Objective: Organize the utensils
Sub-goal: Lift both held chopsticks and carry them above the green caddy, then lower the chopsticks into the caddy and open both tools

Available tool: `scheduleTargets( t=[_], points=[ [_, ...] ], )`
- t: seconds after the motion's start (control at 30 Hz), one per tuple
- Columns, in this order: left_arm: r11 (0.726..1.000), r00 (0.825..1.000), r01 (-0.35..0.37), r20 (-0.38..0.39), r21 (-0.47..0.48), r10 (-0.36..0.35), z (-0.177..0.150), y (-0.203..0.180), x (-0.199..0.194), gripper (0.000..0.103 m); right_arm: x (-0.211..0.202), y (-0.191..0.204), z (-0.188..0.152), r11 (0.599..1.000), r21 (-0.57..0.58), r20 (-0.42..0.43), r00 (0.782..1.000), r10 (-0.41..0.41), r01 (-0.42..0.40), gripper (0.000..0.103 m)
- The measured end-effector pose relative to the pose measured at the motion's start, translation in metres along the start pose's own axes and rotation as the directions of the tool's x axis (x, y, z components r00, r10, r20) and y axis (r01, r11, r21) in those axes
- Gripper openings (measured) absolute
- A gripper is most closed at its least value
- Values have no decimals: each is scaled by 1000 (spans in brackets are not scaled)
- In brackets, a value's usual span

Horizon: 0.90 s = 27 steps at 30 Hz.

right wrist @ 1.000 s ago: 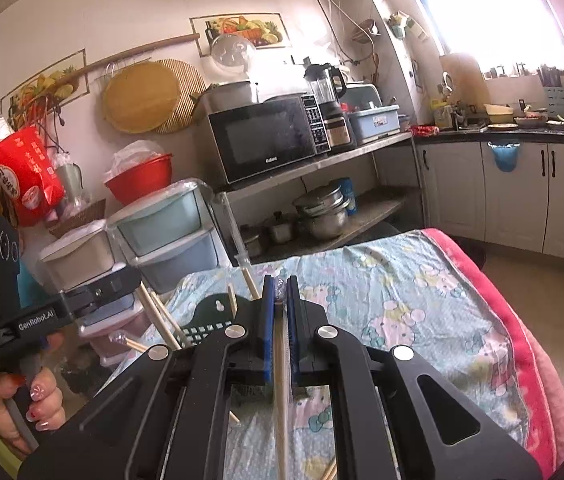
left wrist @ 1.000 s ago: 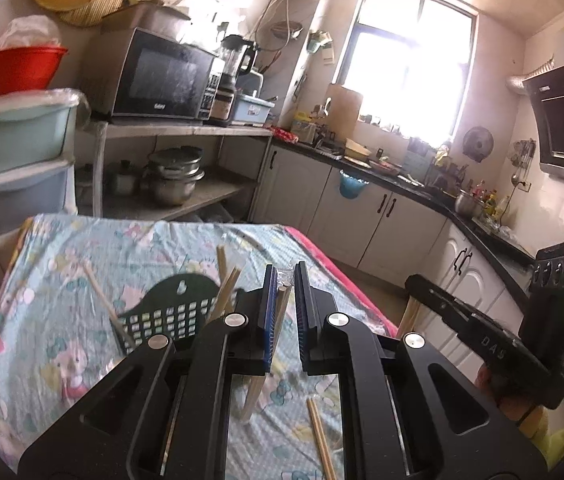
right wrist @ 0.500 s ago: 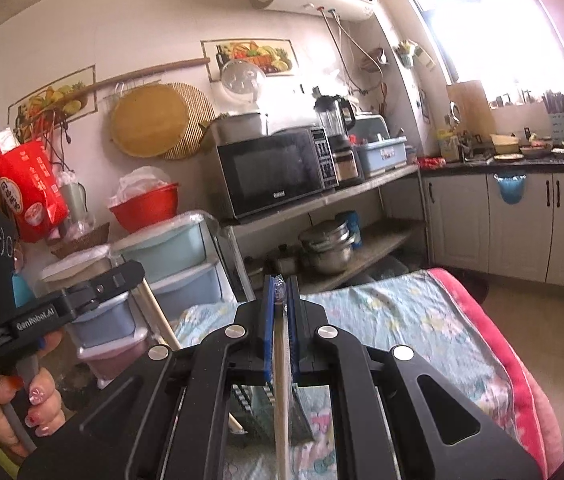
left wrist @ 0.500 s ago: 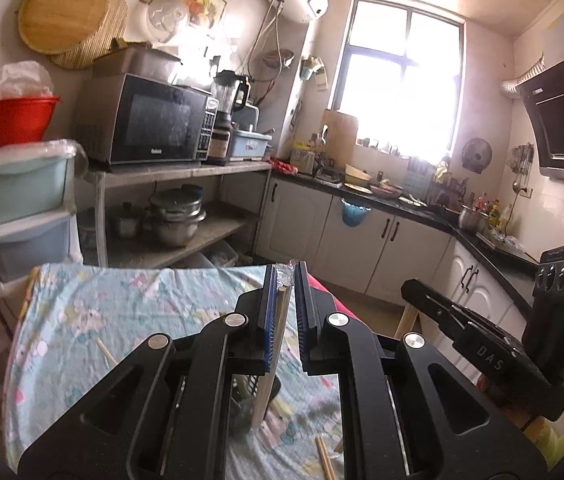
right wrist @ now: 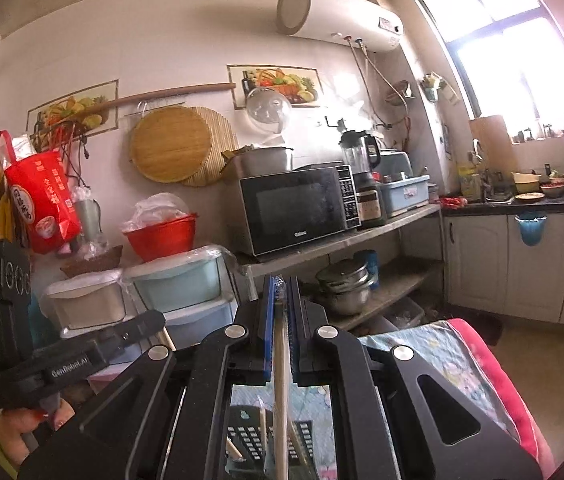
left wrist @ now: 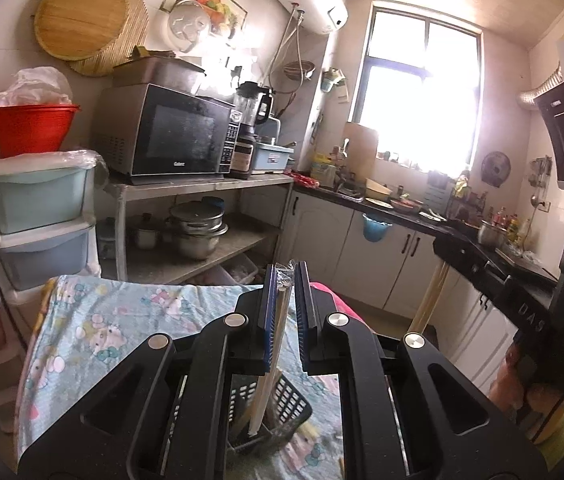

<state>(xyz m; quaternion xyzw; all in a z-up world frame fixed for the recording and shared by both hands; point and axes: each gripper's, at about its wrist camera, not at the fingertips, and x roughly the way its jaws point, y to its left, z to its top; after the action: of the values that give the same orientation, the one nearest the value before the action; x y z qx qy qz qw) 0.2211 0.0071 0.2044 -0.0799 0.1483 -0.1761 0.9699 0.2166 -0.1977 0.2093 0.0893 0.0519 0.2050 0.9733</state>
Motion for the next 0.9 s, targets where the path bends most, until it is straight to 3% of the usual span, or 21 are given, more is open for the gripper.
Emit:
scheduleTargets(
  t=[0.9],
  points=[
    [999, 997, -42, -60, -23, 41, -33, 22, 37, 6, 81, -4, -38, 999, -2, -31, 999, 34, -34, 6]
  ],
)
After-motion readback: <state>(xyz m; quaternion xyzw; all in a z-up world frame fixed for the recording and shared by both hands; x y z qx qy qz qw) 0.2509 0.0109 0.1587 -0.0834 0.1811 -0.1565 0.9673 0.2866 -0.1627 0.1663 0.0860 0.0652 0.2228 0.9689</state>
